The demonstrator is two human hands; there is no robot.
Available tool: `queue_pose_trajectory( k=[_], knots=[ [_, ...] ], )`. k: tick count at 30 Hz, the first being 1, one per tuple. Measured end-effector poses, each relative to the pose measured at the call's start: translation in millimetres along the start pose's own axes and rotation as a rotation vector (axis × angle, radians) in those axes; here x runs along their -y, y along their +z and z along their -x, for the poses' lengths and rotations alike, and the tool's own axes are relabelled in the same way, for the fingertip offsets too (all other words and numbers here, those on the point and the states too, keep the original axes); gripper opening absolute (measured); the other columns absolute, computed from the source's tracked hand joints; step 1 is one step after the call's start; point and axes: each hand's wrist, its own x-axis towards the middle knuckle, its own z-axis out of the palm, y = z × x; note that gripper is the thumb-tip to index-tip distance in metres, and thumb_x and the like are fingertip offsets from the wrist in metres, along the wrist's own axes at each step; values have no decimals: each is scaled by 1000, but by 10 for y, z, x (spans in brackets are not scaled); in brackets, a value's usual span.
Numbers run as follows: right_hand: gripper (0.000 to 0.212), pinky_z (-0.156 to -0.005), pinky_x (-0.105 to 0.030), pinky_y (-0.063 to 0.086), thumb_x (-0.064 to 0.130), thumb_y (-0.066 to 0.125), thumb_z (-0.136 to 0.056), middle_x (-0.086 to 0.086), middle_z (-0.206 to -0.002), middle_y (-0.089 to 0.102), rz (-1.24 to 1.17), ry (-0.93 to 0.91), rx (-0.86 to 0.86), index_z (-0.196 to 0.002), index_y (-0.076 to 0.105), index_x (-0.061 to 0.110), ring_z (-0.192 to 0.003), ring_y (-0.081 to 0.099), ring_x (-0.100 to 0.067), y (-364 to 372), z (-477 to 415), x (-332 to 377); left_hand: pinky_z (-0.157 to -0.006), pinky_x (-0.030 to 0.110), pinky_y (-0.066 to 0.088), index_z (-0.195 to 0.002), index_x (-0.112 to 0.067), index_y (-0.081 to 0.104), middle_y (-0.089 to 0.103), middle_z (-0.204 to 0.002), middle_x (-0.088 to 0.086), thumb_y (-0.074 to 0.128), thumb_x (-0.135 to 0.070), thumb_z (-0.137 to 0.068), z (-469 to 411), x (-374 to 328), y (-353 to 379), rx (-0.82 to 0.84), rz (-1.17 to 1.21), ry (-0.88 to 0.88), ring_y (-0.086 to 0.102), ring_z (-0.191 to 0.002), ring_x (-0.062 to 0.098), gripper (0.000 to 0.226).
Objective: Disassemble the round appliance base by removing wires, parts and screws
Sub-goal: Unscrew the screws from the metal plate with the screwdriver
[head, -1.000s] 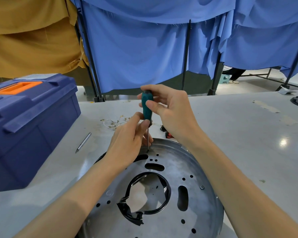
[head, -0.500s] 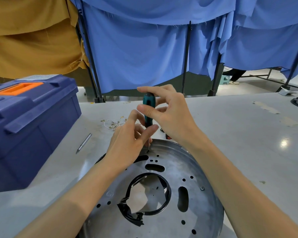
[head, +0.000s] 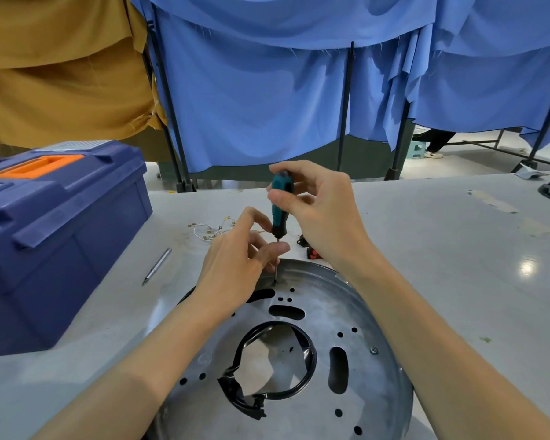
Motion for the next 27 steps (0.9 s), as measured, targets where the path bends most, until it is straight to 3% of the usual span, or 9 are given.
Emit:
queue_pose_trajectory(
  k=[4,6,10,13,15,18,23,27],
  knots=[
    [23,-81,-26,56,8,65,-90,2,-94,64,-90,-38,-104,-113,65,11,-86,66,-15,-69,-28,42,-72,46,59,-87,-33,48,70,-66,-2,61,-16,-93,-4,19,6,5,-21,-10,69,-60,13,22],
    [20,-75,-34,59,6,61,-92,3,-93,59,-149,-59,-130,-111,63,14,-79,68,-20,-133,-50,75,-71,48,59,-86,-31,50,70,-67,0,58,-11,-95,-5,16,5,11,-15,-16,69,-61,17,24],
    [20,-69,-31,53,5,57,-93,2,-91,54,-33,-137,-120,-104,64,21,-70,57,-17,-253,-95,59,-72,49,58,-85,-30,50,69,-67,0,53,-6,-97,4,20,2,28,-27,-27,70,-60,18,27],
    [14,-77,-20,46,12,67,-87,-3,-99,59,281,-54,106,-94,69,24,-88,57,-15,-290,-110,-25,-72,50,57,-82,-31,50,69,-67,-2,52,-6,-97,7,33,8,32,-43,-36,70,-59,17,29],
    [10,-68,-12,40,12,73,-81,3,-87,56,491,58,340,-87,71,20,-86,55,-18,-263,-91,-116,-72,50,56,-82,-31,51,69,-67,-3,53,-6,-95,8,41,13,32,-65,-42,69,-60,16,29],
    [16,-60,-20,38,12,78,-76,6,-80,52,702,186,617,-88,69,17,-83,52,-18,-166,-22,-254,-73,47,56,-79,-31,54,68,-65,-8,57,-4,-88,15,47,13,36,-114,-50,69,-60,13,29],
    [19,-74,-32,48,8,69,-79,-2,-96,56,705,282,703,-85,61,25,-91,56,-23,-121,15,-359,-73,38,54,-71,-37,61,63,-65,-20,67,-7,-80,17,51,5,71,-362,-7,67,-72,12,32],
    [17,-74,-34,50,10,65,-82,-2,-97,57,701,300,716,-83,60,26,-91,56,-24,-124,25,-398,-70,27,42,-90,-30,74,71,-87,-9,69,-18,-83,6,13,-10,101,-598,47,62,-90,18,15]
  ],
)
